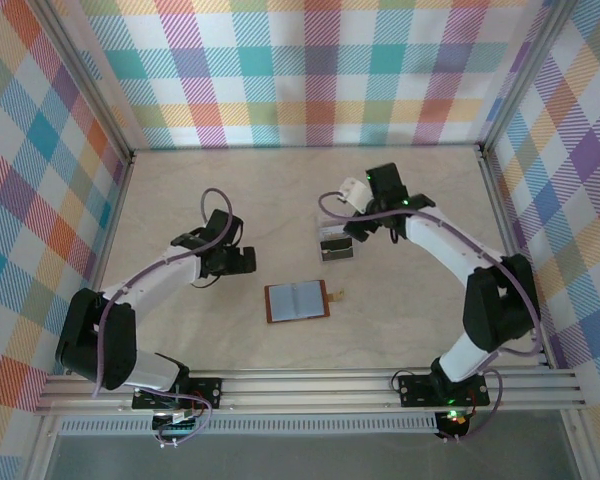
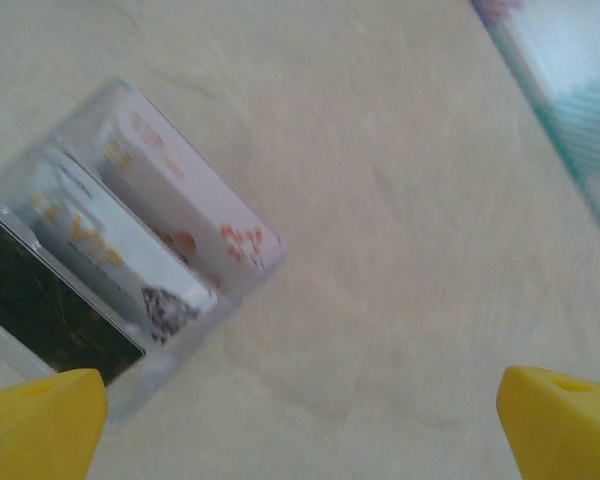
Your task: Take the credit cards out of the card holder
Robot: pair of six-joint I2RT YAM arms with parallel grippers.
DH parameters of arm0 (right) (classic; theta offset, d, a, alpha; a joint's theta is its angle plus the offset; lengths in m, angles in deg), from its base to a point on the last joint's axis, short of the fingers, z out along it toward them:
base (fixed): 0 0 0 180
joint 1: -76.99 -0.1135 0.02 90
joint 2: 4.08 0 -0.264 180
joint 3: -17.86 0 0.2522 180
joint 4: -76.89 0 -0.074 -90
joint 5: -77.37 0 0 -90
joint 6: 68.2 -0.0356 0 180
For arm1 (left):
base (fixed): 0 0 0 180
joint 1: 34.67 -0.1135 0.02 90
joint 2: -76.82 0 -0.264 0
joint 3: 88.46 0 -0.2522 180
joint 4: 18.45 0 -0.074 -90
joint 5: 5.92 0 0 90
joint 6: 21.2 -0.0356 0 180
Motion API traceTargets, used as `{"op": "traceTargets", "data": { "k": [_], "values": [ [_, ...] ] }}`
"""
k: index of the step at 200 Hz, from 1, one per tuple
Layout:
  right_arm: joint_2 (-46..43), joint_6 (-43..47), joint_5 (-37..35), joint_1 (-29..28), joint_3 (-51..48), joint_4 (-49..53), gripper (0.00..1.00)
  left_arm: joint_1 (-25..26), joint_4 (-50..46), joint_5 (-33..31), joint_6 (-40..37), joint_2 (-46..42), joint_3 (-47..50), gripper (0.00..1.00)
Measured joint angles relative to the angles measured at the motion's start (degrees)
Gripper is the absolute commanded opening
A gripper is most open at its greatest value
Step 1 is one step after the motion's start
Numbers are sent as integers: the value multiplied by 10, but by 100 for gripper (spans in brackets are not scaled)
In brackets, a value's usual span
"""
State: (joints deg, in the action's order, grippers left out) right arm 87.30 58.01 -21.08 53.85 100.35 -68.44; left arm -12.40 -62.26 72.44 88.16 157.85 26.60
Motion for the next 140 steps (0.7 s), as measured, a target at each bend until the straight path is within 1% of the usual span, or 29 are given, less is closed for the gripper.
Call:
{"op": "traceTargets", "data": {
  "k": [18, 38, 50, 64, 85, 109, 140],
  "values": [
    [-44, -64, 1, 34, -86, -54, 100, -20, 27, -57, -16, 2, 1, 100],
    [-90, -134, 10, 77, -179, -123, 100, -42, 80, -125, -42, 2, 13, 100],
    [-109, -174, 15, 103, -230, -171, 100, -55, 111, -153, -57, 3, 23, 100],
    [-114, -214, 15, 132, -279, -231, 100, -76, 155, -167, -77, 5, 37, 100],
    [-106, -263, 7, 154, -330, -309, 100, -116, 257, -150, -108, 13, 81, 100],
    [-74, -304, -7, 173, -356, -393, 100, -166, 392, -94, -126, 29, 157, 100],
    [-47, -335, 2, 192, -378, -477, 100, -213, 487, -38, -129, 57, 192, 100]
  ]
}}
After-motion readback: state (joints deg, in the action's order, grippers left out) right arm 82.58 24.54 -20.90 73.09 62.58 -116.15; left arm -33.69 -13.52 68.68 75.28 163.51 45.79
